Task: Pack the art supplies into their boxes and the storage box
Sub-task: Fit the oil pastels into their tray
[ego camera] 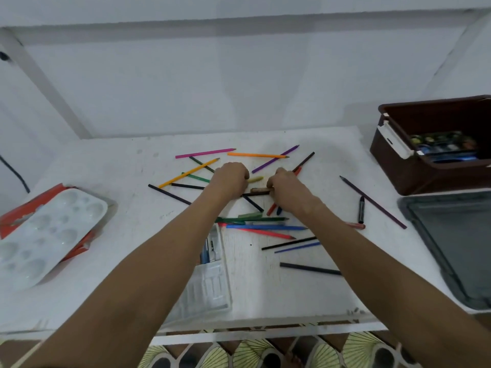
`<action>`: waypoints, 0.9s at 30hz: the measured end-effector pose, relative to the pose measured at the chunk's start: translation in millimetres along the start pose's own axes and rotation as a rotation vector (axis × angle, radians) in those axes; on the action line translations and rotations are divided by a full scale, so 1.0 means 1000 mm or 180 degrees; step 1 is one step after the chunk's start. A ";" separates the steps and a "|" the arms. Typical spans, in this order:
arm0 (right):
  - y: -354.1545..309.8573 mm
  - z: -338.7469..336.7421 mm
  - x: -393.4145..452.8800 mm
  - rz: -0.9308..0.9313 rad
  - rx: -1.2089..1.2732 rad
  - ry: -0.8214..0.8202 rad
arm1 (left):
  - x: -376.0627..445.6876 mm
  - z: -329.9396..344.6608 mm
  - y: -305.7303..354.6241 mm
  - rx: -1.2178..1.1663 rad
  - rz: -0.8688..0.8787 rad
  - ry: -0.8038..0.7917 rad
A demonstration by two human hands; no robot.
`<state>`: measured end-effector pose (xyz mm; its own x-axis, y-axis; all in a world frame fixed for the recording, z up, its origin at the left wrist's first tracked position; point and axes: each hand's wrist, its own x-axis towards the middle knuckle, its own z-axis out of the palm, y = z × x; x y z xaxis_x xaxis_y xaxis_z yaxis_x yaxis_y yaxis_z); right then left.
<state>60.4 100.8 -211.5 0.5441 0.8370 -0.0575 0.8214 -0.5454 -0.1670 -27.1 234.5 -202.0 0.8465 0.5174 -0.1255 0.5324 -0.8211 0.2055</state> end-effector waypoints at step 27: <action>-0.097 -0.033 -0.079 -0.0365 0.2771 -0.0175 | -0.216 -0.034 -0.073 -0.1826 -0.1129 0.0476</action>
<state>-56.9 85.8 -158.7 0.4388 0.8978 -0.0378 0.4360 -0.2495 -0.8647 -249.3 190.6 -157.0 0.5900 0.7927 -0.1531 0.6561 -0.3603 0.6631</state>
